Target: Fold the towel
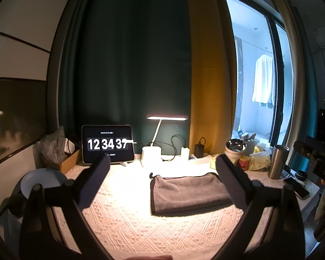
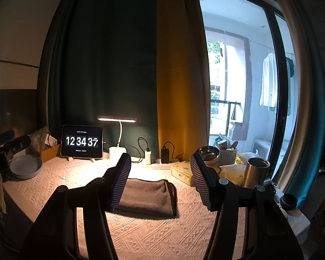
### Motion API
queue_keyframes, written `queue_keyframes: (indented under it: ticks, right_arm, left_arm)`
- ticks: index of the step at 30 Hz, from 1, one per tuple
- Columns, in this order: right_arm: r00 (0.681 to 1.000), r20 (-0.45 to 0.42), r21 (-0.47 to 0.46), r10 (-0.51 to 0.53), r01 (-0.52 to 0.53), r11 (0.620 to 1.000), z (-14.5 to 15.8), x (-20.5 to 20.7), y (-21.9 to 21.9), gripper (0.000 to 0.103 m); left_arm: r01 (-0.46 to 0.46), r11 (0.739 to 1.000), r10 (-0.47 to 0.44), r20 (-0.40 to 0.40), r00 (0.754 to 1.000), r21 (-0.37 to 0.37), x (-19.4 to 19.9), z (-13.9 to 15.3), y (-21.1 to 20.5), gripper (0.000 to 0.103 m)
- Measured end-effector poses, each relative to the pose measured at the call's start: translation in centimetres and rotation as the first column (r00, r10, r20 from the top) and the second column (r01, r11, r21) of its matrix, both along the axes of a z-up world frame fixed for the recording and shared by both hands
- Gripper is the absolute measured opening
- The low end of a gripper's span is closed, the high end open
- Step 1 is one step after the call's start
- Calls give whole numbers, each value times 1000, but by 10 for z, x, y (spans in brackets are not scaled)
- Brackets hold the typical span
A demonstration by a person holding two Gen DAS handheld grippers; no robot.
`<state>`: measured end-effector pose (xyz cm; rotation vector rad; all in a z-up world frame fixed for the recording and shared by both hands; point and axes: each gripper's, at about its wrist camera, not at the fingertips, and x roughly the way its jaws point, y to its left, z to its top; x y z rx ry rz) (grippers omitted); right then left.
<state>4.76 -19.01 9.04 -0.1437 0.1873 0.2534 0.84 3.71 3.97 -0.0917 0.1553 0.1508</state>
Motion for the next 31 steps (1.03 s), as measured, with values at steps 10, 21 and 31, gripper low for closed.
queue_keyframes:
  ticks: [10, 21, 31]
  right_arm:
    - [1000, 0, 1, 0, 0, 1000, 0, 0, 0, 60]
    - [1000, -1, 1, 1, -1, 1000, 1, 1, -1, 60]
    - [1000, -9, 2, 5, -5, 1000, -7, 1, -1, 60]
  left_arm:
    - [6, 1000, -6, -6, 1000, -3, 3, -1, 1, 99]
    - [7, 1000, -8, -10, 1000, -4, 3, -2, 0, 99]
    - [10, 1000, -11, -18, 1000, -14, 6, -7, -1, 99]
